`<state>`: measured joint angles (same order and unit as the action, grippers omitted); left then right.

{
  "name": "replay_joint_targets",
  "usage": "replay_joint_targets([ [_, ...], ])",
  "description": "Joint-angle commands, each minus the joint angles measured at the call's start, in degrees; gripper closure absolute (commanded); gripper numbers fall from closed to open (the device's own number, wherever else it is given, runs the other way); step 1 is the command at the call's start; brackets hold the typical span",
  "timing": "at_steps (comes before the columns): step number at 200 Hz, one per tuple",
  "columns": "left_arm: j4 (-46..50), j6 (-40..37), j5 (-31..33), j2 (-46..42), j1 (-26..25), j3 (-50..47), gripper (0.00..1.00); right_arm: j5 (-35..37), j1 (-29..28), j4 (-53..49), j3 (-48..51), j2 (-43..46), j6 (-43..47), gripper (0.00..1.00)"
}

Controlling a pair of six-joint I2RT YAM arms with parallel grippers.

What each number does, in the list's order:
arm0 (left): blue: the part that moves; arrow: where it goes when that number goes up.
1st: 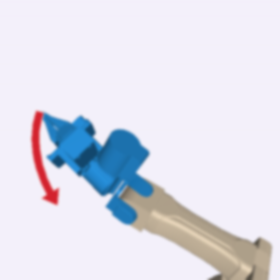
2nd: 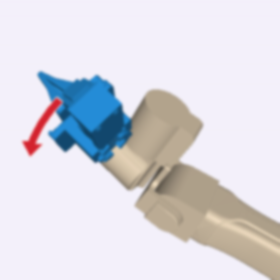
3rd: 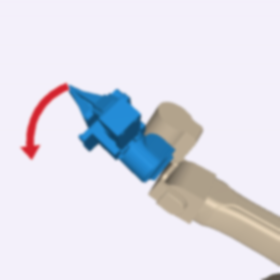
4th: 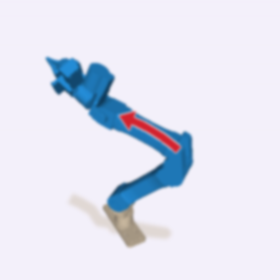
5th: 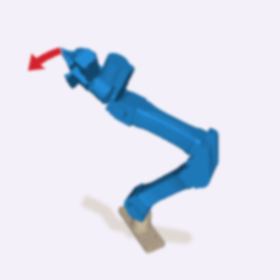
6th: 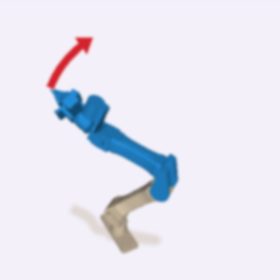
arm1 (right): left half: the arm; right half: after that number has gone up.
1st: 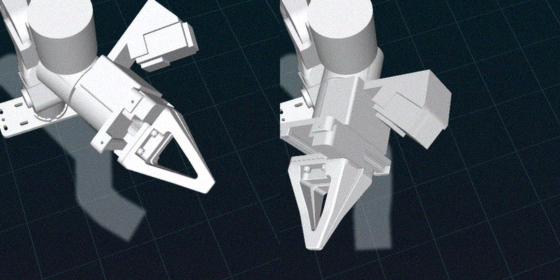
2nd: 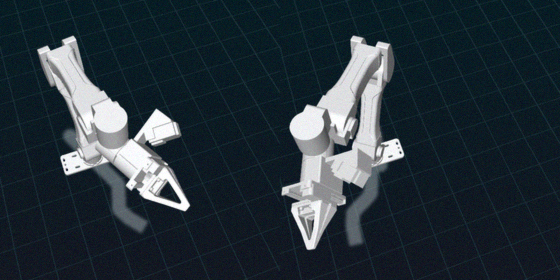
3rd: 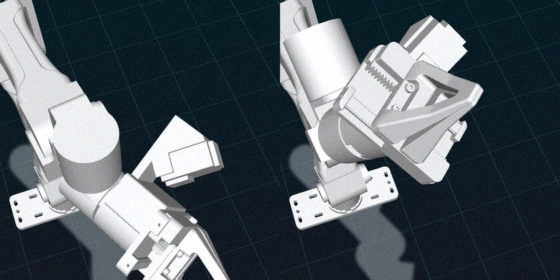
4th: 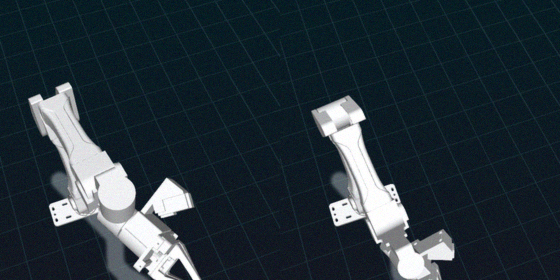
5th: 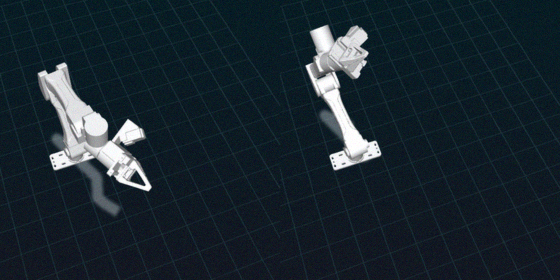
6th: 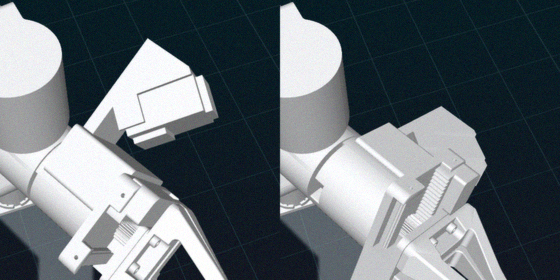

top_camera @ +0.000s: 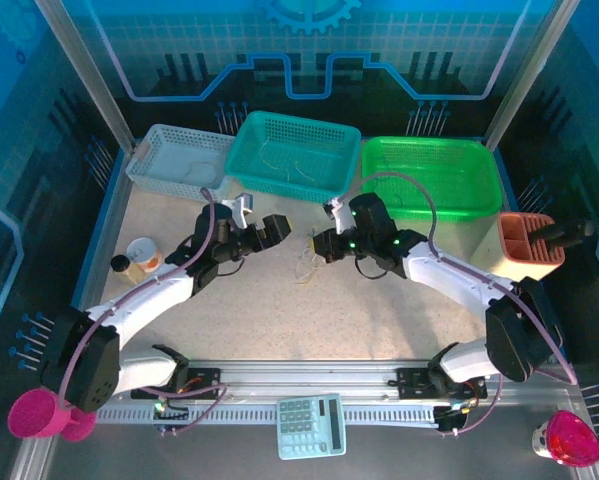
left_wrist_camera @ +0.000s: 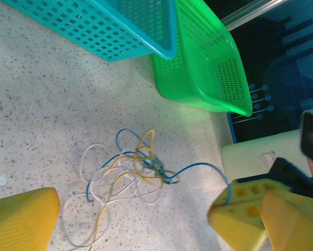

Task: Untangle the cables

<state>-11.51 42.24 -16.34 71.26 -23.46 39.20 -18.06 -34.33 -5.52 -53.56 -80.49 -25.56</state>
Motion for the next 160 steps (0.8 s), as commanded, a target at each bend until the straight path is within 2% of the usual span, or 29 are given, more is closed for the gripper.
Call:
replay_joint_targets([
  [1,-0.94,-3.10,-3.11,1.69,0.35,-0.43,0.01,-3.97,0.63,1.29,-2.93,1.98,-2.18,1.00],
  [42,-1.53,-5.71,-3.40,3.98,-0.44,-1.07,0.01,-5.53,1.10,3.44,-4.05,3.29,-5.06,1.00],
  [160,-3.25,-12.59,-0.94,13.26,-6.83,3.34,0.01,-8.04,1.04,6.09,-6.53,5.18,-9.41,1.00],
])
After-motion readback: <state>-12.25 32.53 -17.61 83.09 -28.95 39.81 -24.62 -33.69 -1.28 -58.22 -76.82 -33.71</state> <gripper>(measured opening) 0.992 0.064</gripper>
